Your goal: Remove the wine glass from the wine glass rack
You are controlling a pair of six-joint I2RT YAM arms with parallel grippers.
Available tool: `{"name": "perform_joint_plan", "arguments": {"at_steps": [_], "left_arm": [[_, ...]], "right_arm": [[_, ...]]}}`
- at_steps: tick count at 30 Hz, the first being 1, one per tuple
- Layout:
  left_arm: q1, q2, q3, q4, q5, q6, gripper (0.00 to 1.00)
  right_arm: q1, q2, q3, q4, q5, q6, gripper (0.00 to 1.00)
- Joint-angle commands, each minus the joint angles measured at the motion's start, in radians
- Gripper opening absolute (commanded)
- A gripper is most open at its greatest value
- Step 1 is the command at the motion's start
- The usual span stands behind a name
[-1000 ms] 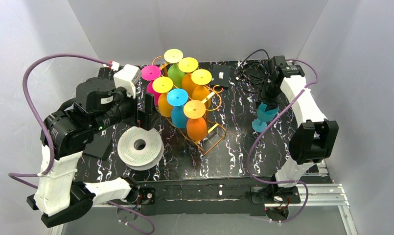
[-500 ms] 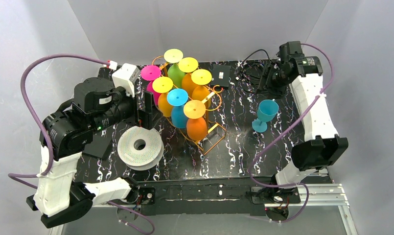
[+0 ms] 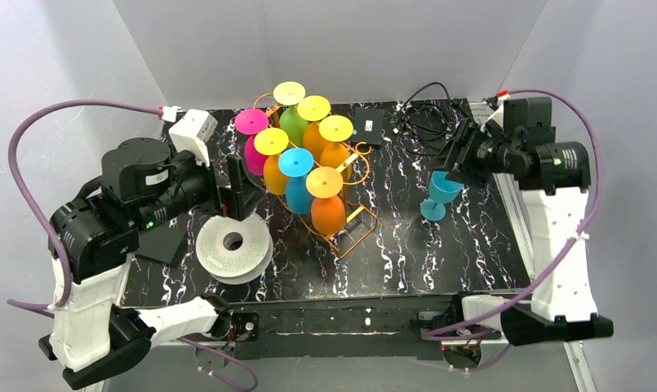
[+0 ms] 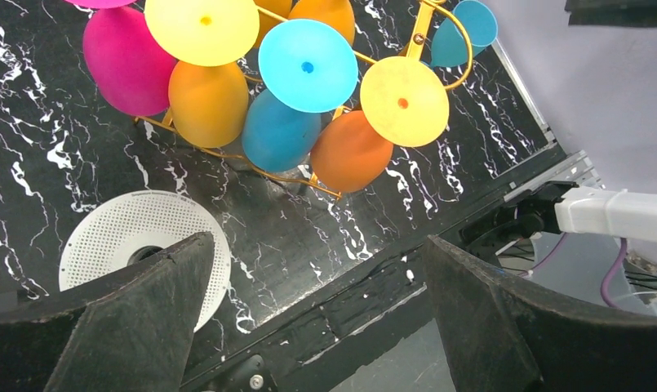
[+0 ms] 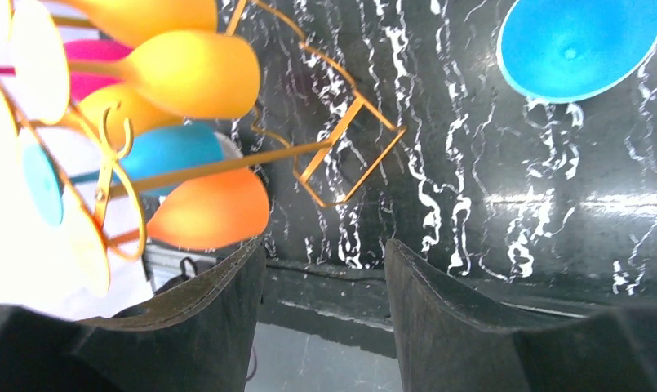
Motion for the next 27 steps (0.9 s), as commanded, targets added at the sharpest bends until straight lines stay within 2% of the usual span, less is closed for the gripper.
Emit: {"name": "perform_joint_plan", "arguments": {"at_steps": [1, 11, 12, 15, 21, 25, 27], "left_arm": [[0.006, -0.039, -0.012, -0.014, 0.001, -0.048, 1.00], [0.006, -0.106, -0.104, 0.006, 0.004, -0.125, 1.00], [0.007, -0.111, -0.112, 0.007, 0.003, -0.126, 0.96], [0.006, -0.127, -0.135, 0.022, -0.005, -0.132, 0.94], [0.006, -0.148, -0.150, 0.028, -0.049, -0.091, 0.93], [0.006, -0.125, -0.134, 0.022, -0.148, -0.055, 0.92], [0.005, -0.056, -0.084, 0.041, -0.173, -0.035, 0.91]], "right_arm": [[0.004, -0.109, -0.076, 0.048, -0.108, 0.064, 0.63], [0.004, -0.293, -0.236, 0.167, -0.247, 0.189, 0.63], [0.004, -0.302, -0.247, 0.182, -0.260, 0.200, 0.63], [0.004, -0.321, -0.284, 0.248, -0.306, 0.242, 0.63], [0.004, -0.301, -0.307, 0.413, -0.391, 0.340, 0.63], [0.004, -0.238, -0.264, 0.485, -0.431, 0.374, 0.63], [0.005, -0.219, -0.315, 0.624, -0.455, 0.449, 0.63]]}}
